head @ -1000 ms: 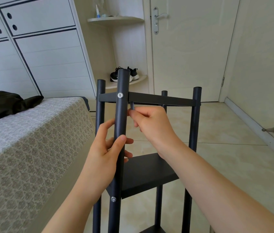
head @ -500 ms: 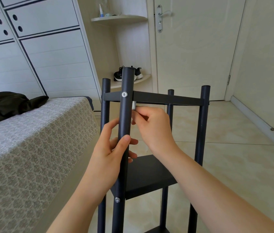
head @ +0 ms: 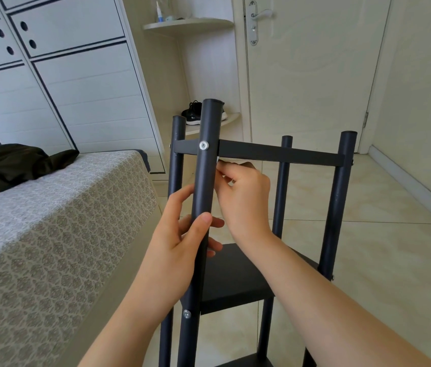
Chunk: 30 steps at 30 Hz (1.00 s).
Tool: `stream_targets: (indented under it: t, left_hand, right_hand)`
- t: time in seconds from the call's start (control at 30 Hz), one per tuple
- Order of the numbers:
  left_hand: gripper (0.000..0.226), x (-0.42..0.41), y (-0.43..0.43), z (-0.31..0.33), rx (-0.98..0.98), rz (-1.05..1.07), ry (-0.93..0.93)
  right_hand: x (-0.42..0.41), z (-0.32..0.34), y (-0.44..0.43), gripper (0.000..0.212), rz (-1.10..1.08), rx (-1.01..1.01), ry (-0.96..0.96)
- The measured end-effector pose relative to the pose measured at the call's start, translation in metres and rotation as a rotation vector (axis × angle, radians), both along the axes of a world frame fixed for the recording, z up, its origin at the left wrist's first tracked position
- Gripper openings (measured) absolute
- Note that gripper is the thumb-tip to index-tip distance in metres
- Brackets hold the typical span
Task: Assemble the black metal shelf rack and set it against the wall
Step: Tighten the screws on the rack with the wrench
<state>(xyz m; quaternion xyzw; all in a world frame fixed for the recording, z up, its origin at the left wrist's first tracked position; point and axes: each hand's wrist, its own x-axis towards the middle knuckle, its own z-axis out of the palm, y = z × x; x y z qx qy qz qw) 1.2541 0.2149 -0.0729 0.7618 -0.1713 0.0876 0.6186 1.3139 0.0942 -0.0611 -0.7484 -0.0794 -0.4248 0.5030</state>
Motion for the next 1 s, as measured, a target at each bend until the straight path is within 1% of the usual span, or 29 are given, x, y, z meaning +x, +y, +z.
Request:
stream_targets:
  t: [0.23,0.43,0.53,0.63,0.8,0.87,1.0]
  left_hand:
    - [0.038,0.003,-0.002,0.001,0.004,-0.007,-0.009]
    - [0.035,0.003,-0.002,0.001,0.007,-0.01,-0.036]
    - [0.039,0.003,-0.002,0.001,0.003,-0.007,-0.023]
    - [0.039,0.003,-0.001,0.0,0.011,0.018,-0.022]
    - [0.039,0.004,0.002,0.001,0.035,0.064,-0.03]
    - [0.042,0.004,0.001,0.001,0.043,0.075,-0.028]
    - [0.058,0.001,0.001,0.003,0.048,0.069,-0.025]
  right_hand:
    - [0.0,0.002,-0.002,0.022,0.069,0.051,0.052]
    - [-0.007,0.003,-0.015,0.021,0.191,0.065,0.188]
    - [-0.012,0.003,-0.025,0.017,0.17,0.039,0.218]
    - [-0.015,0.008,-0.03,0.019,0.17,-0.001,0.264]
    - [-0.02,0.018,-0.033,0.023,0.238,0.015,0.387]
    - [-0.024,0.019,-0.033,0.023,0.264,-0.001,0.417]
    - [-0.028,0.025,-0.031,0.022,0.304,0.014,0.423]
